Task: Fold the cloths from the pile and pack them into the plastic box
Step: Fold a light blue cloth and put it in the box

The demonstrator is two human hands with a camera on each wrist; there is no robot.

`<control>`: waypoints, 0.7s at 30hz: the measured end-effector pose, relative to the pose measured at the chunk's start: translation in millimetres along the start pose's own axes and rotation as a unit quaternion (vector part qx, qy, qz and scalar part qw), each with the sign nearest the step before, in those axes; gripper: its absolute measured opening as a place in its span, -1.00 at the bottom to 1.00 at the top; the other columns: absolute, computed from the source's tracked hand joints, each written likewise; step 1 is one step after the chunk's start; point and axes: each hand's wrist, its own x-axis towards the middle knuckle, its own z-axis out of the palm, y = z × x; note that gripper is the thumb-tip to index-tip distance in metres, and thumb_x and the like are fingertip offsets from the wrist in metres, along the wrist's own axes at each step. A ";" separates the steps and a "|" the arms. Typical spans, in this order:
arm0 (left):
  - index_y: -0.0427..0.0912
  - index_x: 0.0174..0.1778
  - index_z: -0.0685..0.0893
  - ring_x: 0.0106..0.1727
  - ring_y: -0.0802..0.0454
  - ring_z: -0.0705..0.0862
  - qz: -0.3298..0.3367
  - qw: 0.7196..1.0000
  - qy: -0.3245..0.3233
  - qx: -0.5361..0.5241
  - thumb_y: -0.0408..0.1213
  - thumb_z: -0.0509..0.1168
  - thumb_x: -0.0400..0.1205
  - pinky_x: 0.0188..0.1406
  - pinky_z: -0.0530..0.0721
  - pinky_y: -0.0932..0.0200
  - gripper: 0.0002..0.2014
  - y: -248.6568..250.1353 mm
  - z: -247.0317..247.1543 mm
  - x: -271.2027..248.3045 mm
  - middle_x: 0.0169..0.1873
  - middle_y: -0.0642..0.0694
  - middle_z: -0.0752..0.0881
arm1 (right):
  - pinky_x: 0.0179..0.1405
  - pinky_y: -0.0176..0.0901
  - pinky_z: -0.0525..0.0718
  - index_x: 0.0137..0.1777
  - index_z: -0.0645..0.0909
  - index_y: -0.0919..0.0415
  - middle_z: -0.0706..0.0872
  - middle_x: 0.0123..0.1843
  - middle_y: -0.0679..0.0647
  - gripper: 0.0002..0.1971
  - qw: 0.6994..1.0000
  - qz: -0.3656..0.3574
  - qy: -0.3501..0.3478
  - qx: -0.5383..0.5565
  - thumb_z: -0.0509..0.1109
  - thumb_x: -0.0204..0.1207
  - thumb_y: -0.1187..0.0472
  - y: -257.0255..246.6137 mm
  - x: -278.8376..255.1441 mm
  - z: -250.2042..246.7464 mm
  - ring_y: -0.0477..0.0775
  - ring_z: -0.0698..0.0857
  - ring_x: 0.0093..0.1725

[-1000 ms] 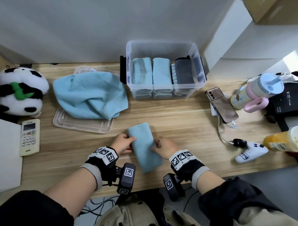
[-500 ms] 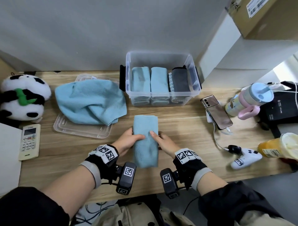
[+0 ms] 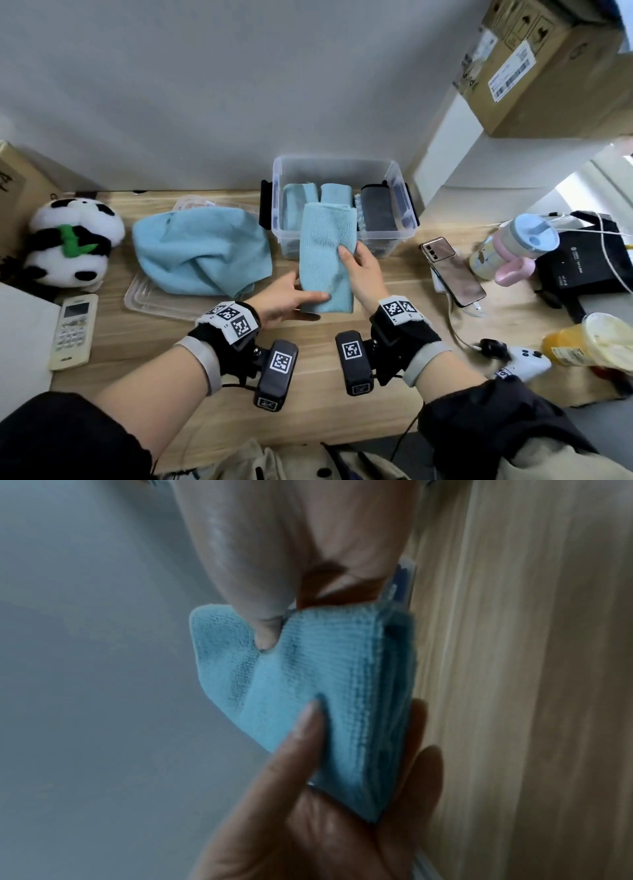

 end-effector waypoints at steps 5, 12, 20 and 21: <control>-0.11 0.27 0.40 -0.25 -0.09 0.80 0.035 0.999 0.019 -0.002 -0.55 0.31 0.56 -0.21 0.81 0.03 -0.57 3.9 -2.3 7.4 0.00 -0.13 0.73 | 0.23 -0.08 0.61 0.34 0.47 0.21 0.65 0.23 0.09 -0.73 0.999 0.014 -0.042 -0.014 0.17 0.67 0.29 -7.4 7.1 0.7 0.02 0.63 0.19; -0.10 0.18 0.52 -0.16 0.06 0.72 0.034 0.993 0.047 0.104 -0.29 0.31 0.62 -0.19 0.71 0.19 -0.77 26.9 -18.3 13.1 0.01 -0.11 0.73 | 0.18 -0.08 0.63 0.33 0.46 0.25 0.64 0.26 0.16 -0.70 0.998 0.042 -0.032 -0.026 0.18 0.63 0.44 -0.7 28.0 -16.0 0.07 0.62 0.17; -0.14 0.13 0.60 0.10 -0.01 0.55 0.167 0.928 0.296 0.156 -0.45 0.26 0.59 0.05 0.59 0.35 -0.77 68.1 -65.7 65.3 0.03 -0.10 0.60 | 0.35 0.09 0.55 0.40 0.40 0.29 0.60 0.32 0.14 -0.66 0.997 0.071 0.025 0.017 0.16 0.64 0.41 -30.6 96.4 -37.8 0.15 0.61 0.26; -0.10 0.22 0.57 0.23 -0.05 0.53 0.144 0.925 0.301 0.180 -0.40 0.28 0.59 0.25 0.56 0.17 -0.71 71.4 -71.5 73.2 0.19 -0.14 0.56 | 0.32 0.07 0.56 0.42 0.39 0.29 0.60 0.31 0.13 -0.65 0.996 0.080 0.024 0.026 0.14 0.64 0.42 -35.6 105.5 -34.6 0.14 0.61 0.25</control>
